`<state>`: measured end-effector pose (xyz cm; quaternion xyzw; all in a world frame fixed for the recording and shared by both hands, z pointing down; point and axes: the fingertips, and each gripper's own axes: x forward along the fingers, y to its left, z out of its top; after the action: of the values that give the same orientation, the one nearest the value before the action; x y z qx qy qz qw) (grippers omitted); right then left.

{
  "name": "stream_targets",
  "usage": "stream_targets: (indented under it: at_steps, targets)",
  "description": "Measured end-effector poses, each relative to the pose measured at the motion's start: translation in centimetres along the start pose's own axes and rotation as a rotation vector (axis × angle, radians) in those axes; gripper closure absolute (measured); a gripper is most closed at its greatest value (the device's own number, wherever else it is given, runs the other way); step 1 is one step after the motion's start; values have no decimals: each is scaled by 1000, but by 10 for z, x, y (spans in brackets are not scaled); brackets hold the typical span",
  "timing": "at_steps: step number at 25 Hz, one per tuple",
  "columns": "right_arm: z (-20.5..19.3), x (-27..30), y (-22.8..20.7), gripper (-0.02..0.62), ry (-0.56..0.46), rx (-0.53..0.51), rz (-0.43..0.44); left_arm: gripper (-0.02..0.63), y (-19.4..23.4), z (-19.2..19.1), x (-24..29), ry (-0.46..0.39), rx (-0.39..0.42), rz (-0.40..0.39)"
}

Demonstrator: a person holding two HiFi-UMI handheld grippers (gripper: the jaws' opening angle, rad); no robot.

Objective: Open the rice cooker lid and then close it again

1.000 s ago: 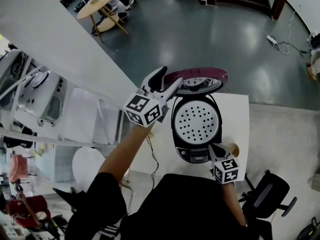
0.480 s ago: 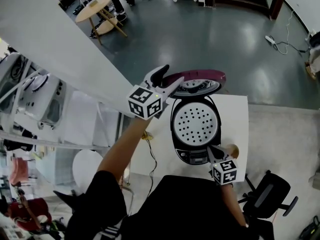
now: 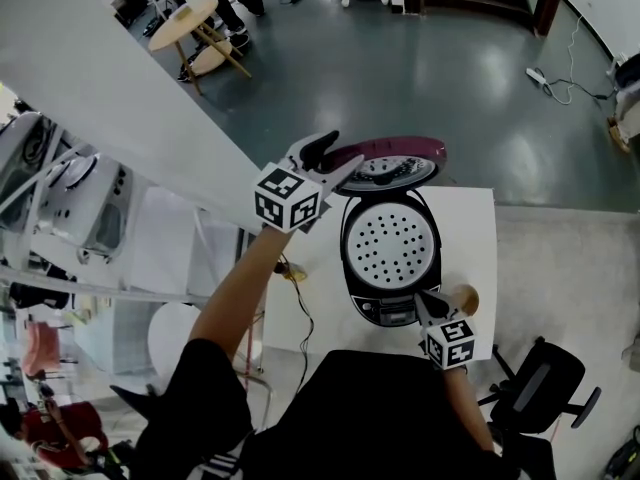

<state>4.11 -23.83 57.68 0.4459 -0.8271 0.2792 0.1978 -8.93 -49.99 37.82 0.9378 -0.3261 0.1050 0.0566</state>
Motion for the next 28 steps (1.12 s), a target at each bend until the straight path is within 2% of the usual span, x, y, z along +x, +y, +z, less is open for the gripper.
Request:
stream_targets:
  at_steps: [11, 19, 22, 25, 28]
  targets:
    - [-4, -9, 1, 595, -6, 7, -9, 364, -8, -2, -2, 72, 29, -64]
    - [-12, -10, 2, 595, 0, 24, -6, 390, -20, -6, -6, 147, 57, -144]
    - [-13, -12, 2, 595, -7, 32, -4, 401, -28, -11, -9, 175, 107, -174]
    - [-16, -14, 3, 595, -6, 34, -2, 421, -37, -18, -11, 226, 210, -197]
    - [-22, -16, 3, 595, -3, 41, -3, 429, -41, -19, -12, 253, 239, -217]
